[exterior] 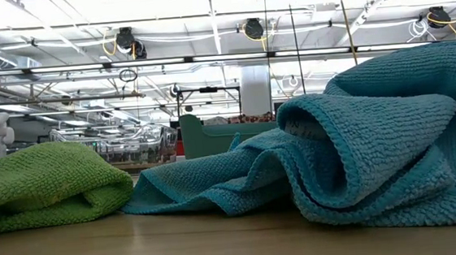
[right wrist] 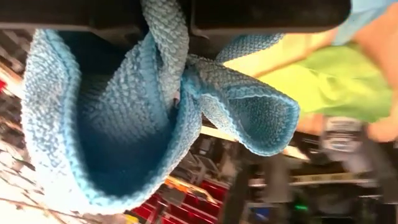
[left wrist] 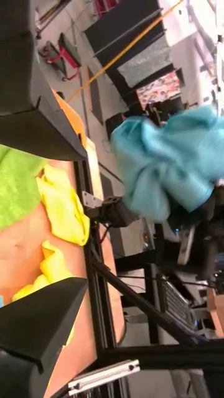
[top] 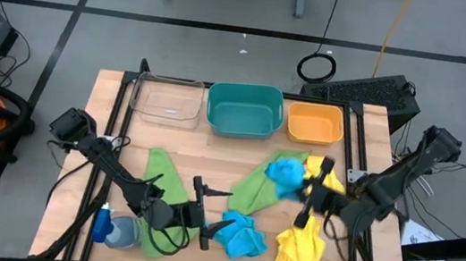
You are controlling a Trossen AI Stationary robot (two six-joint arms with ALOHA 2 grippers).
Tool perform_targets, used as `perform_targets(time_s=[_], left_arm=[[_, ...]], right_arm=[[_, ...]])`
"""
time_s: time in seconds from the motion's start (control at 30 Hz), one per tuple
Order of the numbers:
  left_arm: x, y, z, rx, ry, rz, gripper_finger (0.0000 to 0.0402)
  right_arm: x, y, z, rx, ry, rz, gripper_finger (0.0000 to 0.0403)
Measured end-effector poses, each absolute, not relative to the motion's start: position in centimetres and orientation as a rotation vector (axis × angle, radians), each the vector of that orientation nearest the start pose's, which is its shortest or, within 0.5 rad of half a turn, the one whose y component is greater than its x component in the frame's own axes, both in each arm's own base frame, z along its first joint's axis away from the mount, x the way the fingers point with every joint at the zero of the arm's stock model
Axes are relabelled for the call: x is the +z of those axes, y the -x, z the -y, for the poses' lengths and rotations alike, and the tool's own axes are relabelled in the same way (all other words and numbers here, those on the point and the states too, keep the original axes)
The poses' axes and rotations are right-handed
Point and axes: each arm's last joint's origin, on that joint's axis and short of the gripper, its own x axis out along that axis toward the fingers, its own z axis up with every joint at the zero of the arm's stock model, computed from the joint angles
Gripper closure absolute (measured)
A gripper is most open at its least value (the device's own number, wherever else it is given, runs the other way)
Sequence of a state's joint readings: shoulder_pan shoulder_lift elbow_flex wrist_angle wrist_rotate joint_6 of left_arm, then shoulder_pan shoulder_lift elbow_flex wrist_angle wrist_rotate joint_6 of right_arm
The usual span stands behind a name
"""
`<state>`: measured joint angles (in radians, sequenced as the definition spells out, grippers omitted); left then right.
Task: Sort microfiber towel by color & place in baskets
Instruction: Put the top blue towel into the yellow bin
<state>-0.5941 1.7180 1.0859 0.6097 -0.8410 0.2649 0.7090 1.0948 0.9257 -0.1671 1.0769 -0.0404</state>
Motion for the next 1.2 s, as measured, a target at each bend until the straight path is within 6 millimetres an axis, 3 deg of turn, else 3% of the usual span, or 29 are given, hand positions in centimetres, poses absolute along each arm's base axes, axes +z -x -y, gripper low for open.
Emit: perform_targets(time_s=[0.27, 0.4, 0.53, 0.83, 1.03, 1.2], left_arm=[[25.9, -33.8, 18.1, 0.063, -0.181, -0.092, 0.0075], [25.8, -34.2, 17.6, 0.022, -0.14, -0.1, 0.0075], [25.6, -34.2, 17.5, 0.019, -0.149, -0.115, 0.0075], [25.4, -34.2, 17.4, 0.018, -0.157, -0.134, 0.0075], [25.3, -34.2, 17.4, 0.018, -0.16, -0.14, 0.0075], [25.2, -34.2, 17.3, 0.022, -0.168, -0.15, 0.0075]], right_arm=[[34.4, -15.4, -5.8, -0.56, 0.272, -0.305, 0.0385], [33.2, -13.1, -2.2, -0.747, 0.194, -0.425, 0.0385], [30.8, -11.8, -0.5, -0.878, 0.081, -0.525, 0.0385], [25.6, -12.5, 1.3, -1.013, 0.017, -0.579, 0.0385], [24.9, -12.8, 3.4, -1.114, -0.067, -0.571, 0.0385], [24.7, -13.7, 6.2, -1.077, -0.177, -0.639, 0.0385]])
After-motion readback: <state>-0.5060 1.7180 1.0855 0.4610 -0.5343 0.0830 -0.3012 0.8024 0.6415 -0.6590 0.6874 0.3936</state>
